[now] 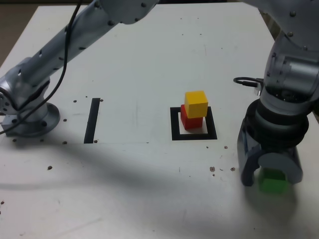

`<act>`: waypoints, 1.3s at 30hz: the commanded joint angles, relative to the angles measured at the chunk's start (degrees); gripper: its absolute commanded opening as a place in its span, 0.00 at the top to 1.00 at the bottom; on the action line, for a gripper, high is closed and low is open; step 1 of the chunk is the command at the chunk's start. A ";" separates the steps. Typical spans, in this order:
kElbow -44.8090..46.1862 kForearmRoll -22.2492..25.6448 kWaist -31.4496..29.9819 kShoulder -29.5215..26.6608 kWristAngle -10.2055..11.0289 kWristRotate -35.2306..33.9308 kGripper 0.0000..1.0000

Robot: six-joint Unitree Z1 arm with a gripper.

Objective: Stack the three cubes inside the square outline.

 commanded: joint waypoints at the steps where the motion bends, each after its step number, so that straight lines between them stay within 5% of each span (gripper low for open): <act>1: 0.13 -0.13 0.10 -0.42 0.12 -0.13 0.53; 13: 0.45 -0.43 0.10 -1.45 2.50 -0.38 0.68; 21: 2.00 -3.97 0.10 -2.10 2.91 0.83 0.90; 29: 4.17 -4.30 0.10 -3.51 1.88 0.60 0.96; 39: 8.26 -1.71 0.73 -12.62 2.70 0.71 0.96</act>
